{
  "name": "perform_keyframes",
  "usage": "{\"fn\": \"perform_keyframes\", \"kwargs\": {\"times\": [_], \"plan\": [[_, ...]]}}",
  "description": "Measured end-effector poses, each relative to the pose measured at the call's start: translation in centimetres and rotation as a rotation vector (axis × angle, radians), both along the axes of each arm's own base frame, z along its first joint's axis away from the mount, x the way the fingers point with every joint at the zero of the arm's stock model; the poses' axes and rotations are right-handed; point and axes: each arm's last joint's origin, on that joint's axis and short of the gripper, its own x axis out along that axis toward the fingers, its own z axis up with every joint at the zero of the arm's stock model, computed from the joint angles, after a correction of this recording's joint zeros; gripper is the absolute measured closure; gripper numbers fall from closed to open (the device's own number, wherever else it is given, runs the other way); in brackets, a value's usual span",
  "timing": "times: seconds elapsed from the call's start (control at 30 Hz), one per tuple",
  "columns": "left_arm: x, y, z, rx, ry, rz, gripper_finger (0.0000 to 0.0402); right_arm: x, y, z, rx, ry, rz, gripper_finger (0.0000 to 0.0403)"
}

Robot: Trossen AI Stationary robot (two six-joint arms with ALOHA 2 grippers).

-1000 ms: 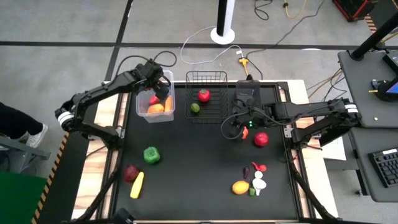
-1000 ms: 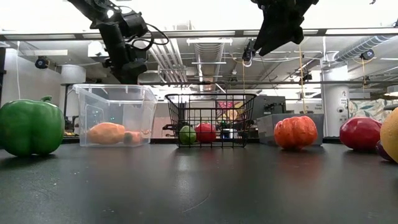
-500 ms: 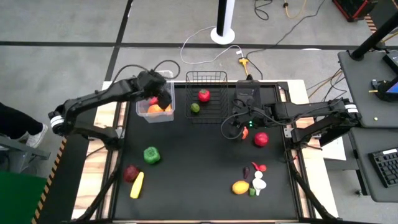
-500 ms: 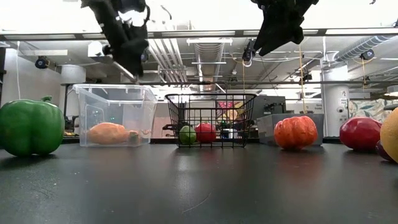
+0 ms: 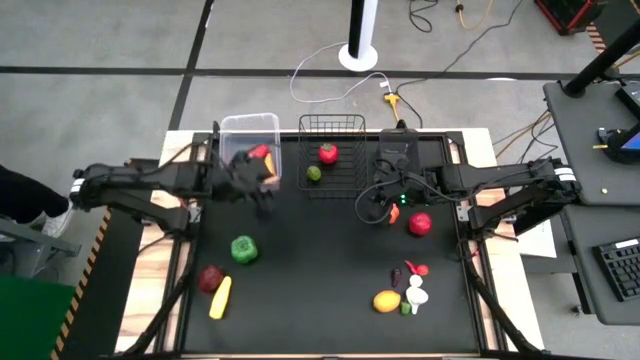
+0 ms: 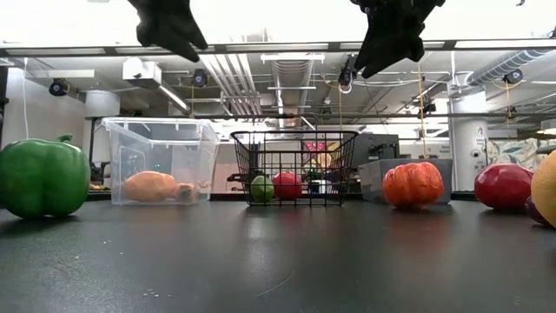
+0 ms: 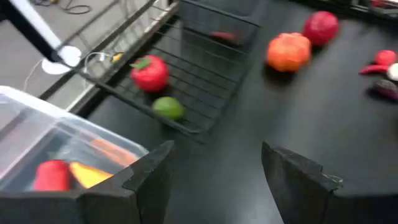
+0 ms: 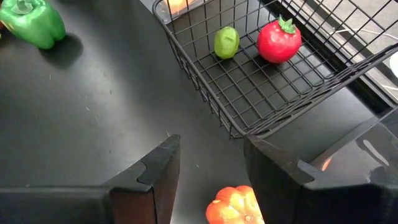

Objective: Sort produce into baskets
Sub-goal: Put the lemon into the wire basket

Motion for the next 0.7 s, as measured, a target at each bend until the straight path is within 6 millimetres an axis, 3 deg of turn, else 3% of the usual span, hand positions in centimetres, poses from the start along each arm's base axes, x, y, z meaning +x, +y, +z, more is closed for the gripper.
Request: {"fn": "perform_keyframes", "kwargs": {"times": [0.33,0.7], "plan": [[1.0,-6.1,-1.6,-0.055,0.011,-0.103,0.0180,0.0,0.0,0.0,0.000,0.000,0.000,0.0234],[0.6,-10.8,-3.4,-0.150,0.078,-0.191,0.0180,0.0,0.0,0.0,0.015,-0.007,-0.013,0.0234]]}}
